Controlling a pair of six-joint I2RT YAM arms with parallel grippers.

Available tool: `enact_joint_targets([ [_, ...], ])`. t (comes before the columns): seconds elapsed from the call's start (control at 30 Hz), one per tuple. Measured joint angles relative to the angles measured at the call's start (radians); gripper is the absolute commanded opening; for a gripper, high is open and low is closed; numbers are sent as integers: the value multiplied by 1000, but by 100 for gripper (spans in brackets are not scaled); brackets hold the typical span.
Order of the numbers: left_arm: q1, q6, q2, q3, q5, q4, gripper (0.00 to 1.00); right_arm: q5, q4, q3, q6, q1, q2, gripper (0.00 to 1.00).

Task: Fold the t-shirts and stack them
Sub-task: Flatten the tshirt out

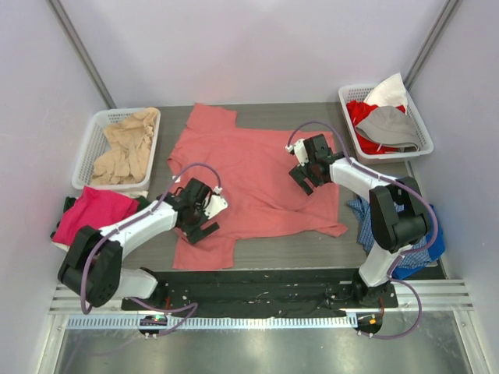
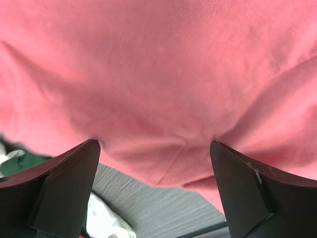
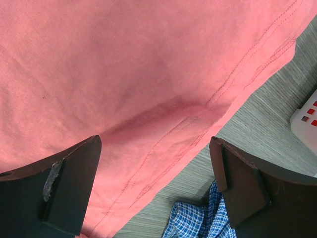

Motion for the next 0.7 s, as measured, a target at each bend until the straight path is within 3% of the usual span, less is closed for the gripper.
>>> enact_joint_targets([
  [0.4,-2,-2,-159,116,-56,-46,100,2,0,0,1,3,0,100],
  [0.7,16,116,-180,-56,-206,167,100,2,5,-16,1,3,0,100],
])
